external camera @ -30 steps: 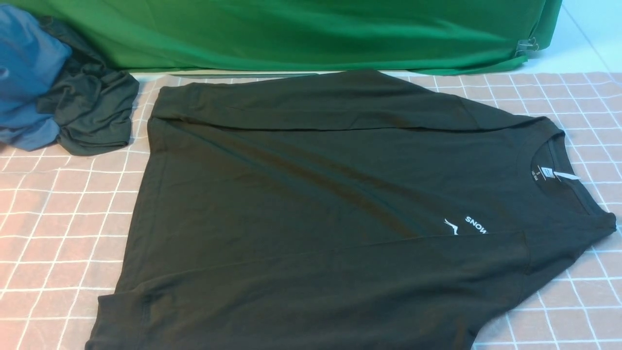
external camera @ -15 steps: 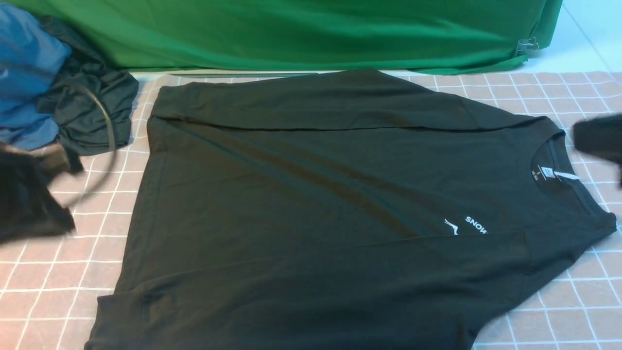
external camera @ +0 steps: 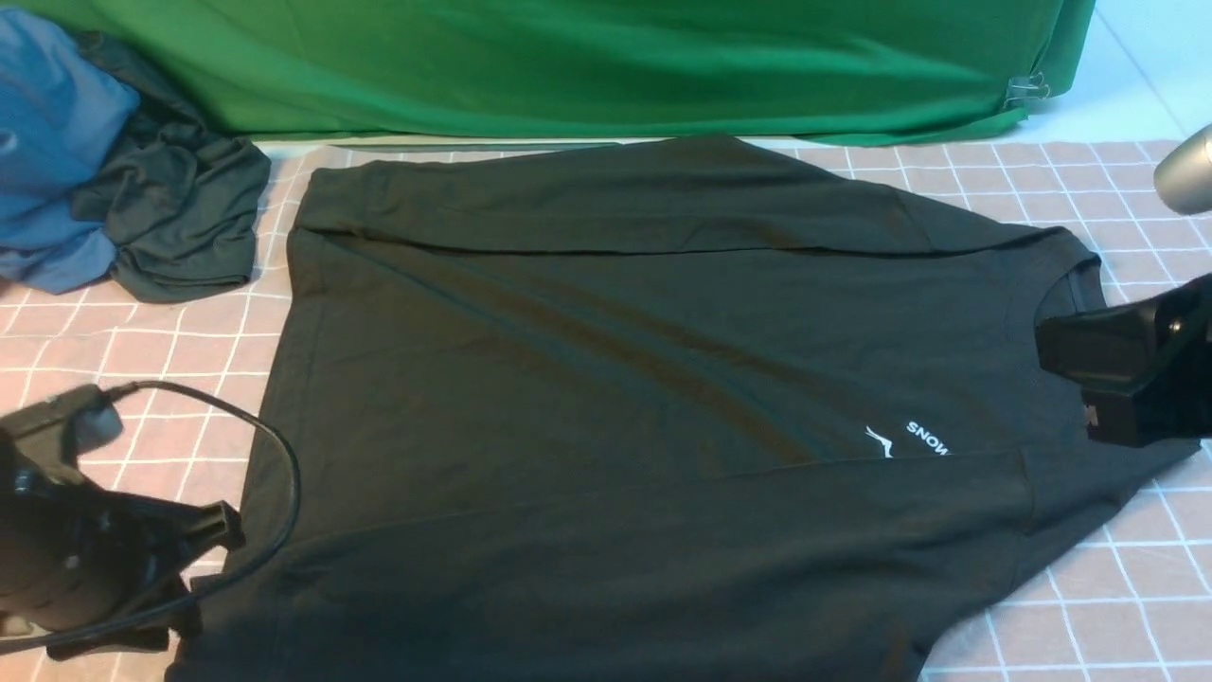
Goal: Fold a long-sleeved shirt over a pink coffee tablecloth.
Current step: 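Grasp the left edge of the dark T-shirt lying flat on the table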
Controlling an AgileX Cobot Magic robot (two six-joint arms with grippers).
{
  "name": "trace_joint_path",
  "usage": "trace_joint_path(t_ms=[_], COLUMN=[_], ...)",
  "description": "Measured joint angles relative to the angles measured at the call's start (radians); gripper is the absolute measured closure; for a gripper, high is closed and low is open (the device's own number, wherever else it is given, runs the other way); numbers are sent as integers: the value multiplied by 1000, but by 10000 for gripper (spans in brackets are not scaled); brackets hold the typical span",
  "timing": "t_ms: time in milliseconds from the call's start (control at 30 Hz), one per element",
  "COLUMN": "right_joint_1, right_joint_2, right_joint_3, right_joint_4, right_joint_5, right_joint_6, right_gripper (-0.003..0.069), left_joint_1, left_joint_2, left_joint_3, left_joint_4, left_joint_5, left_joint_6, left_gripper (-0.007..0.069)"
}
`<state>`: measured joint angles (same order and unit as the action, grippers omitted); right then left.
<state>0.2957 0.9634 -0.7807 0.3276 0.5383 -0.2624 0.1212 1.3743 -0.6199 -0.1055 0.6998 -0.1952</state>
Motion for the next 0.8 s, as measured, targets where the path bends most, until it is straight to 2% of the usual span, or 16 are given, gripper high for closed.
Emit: trace_joint_path(t_ms=[200,333,400,467,600,667,700,733,800], right_joint_1=[0,0,0,0,0,0,0,0,0], right_joint_2=[0,0,0,0,0,0,0,0,0], right_joint_3=[0,0,0,0,0,0,0,0,0], right_joint_4=[0,0,0,0,0,0,0,0,0], right_joint_5=[-25,-25,-25,-26,-28,-29,-29,-30,-31], right_joint_6=[0,0,0,0,0,0,0,0,0], right_gripper=[619,619,619,619,619,619,619,619,619], left_joint_1=[0,0,0,0,0,0,0,0,0], left_joint_2=[88,107,108,108,111,111,111,110,103], left_joint_3=[0,0,0,0,-2,-2,-2,-8,-26], left_joint_4=[2,-9,-14,-26,-38,-57,-61,-66,-63], left_joint_5=[-111,-157,-161,-161,-158,-156,-156,-137,-96], left_joint_6=[36,58,80,115,157,159,160,177,184], left_gripper=[169,86,84,99,231,359,372,488,561])
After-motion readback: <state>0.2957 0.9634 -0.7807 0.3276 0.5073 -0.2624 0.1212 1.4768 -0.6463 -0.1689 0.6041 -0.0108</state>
